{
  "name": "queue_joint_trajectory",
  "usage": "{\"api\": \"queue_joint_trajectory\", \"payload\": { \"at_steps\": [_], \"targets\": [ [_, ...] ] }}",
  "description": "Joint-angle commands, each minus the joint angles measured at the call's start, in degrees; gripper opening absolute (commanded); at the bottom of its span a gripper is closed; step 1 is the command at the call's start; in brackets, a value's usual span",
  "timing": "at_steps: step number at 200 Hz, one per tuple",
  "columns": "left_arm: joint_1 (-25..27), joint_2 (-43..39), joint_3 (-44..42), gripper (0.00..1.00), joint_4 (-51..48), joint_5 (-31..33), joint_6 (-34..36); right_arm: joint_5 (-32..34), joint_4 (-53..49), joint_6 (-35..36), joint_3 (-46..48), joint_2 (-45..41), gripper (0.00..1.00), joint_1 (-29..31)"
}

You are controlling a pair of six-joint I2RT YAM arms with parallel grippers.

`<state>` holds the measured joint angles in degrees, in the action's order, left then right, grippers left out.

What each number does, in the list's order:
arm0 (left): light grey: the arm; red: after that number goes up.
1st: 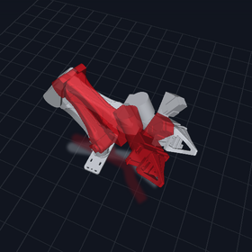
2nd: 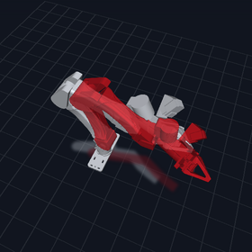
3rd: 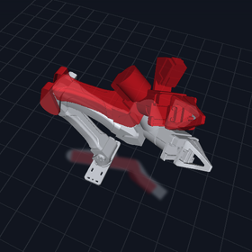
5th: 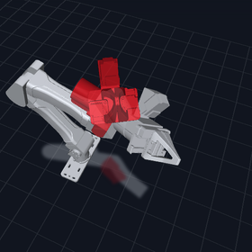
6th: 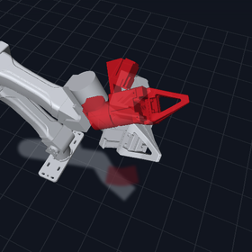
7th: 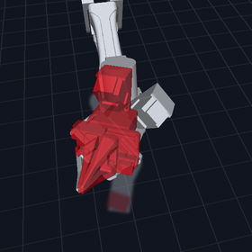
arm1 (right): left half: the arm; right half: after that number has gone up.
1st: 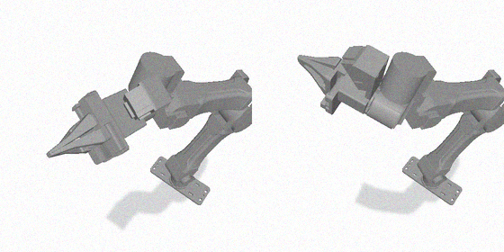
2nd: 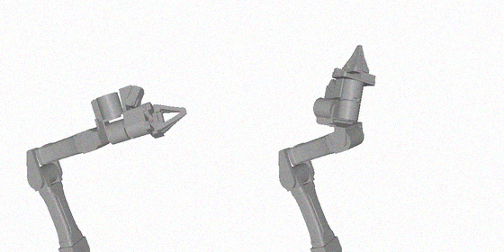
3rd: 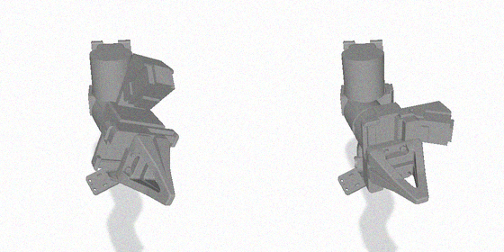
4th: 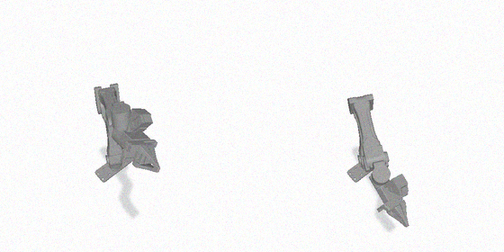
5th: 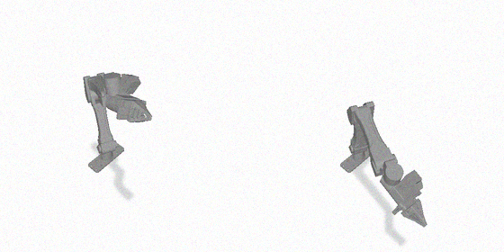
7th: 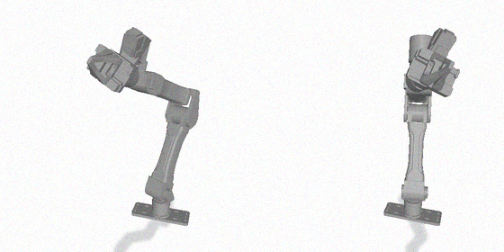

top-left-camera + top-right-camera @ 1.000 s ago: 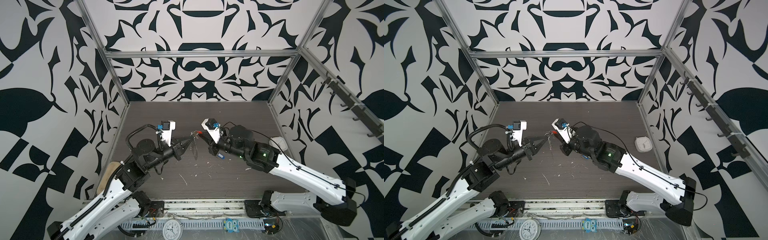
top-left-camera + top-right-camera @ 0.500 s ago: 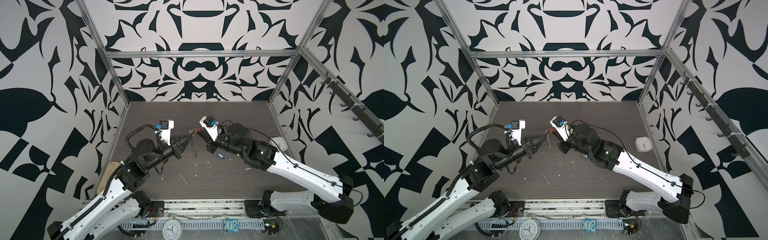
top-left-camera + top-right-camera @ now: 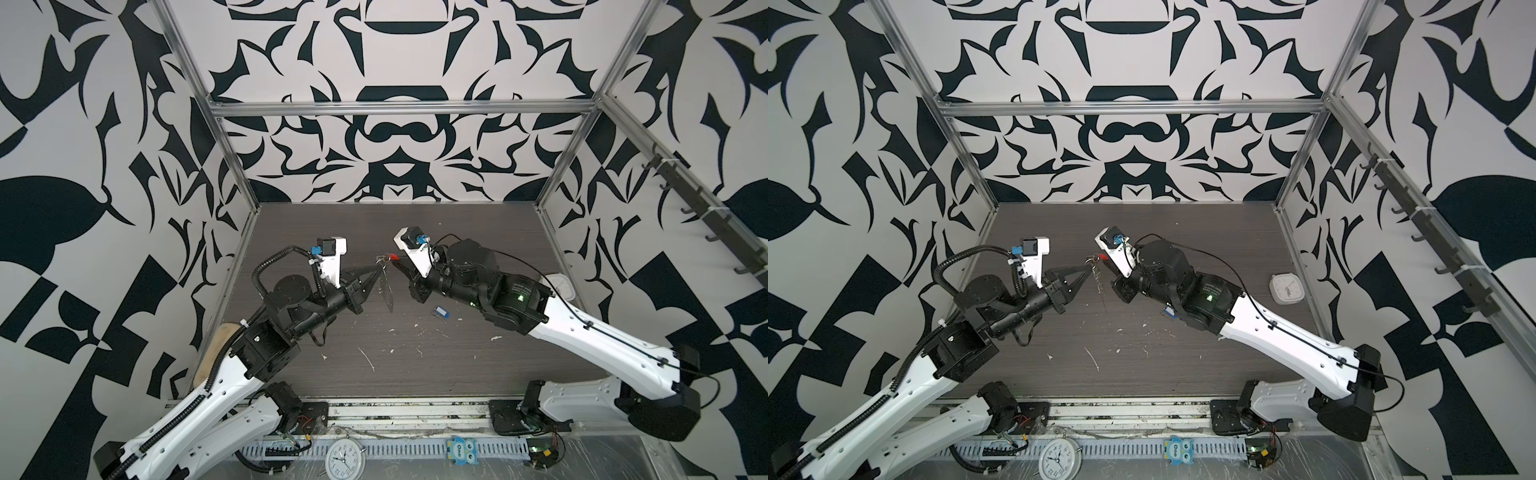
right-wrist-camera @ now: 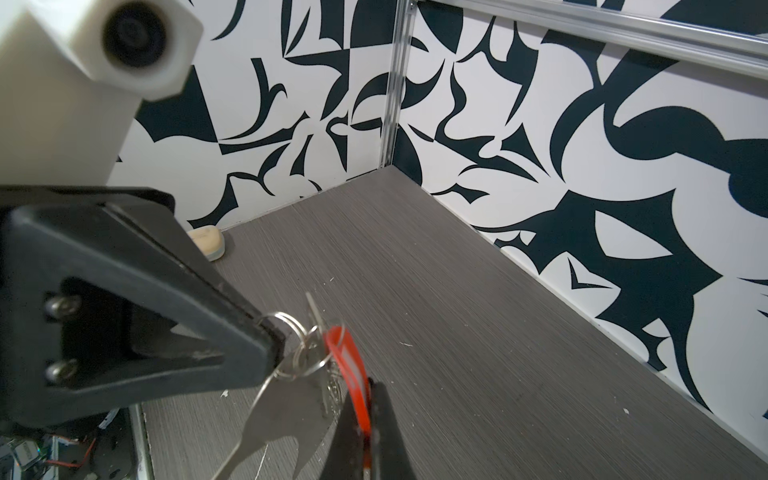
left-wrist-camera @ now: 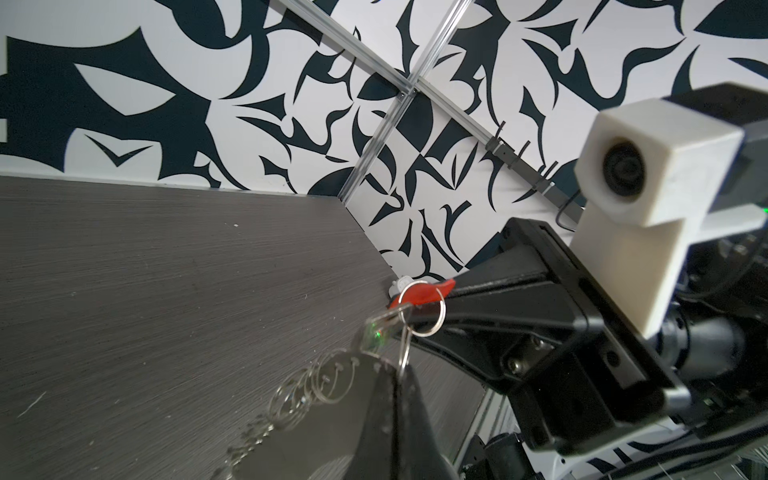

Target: Remove the keys from the keyring

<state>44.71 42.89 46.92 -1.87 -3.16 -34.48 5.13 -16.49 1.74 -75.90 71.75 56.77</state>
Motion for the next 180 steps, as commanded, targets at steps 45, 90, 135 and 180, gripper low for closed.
{"api": "queue_joint_trajectory", "payload": {
  "at_steps": [45,90,135,180],
  "targets": [
    [1.6,2.1,0.6,0.0,-15.3,3.4,1.6,10.1,10.8,-0.7,-11.4,-1.2,0.0,-1.8],
    [1.6,3.5,1.7,0.0,-17.1,0.0,2.3,4.2,1.4,4.4,-20.0,2.0,0.0,-1.8],
    [1.6,6.1,3.4,0.0,-20.5,-2.2,3.5,2.1,-5.0,9.0,-26.3,4.2,0.0,-1.8],
    [1.6,6.7,4.3,0.0,-21.7,-4.0,5.2,-2.2,-13.7,14.6,-34.6,8.5,0.0,-1.8]
  ]
}}
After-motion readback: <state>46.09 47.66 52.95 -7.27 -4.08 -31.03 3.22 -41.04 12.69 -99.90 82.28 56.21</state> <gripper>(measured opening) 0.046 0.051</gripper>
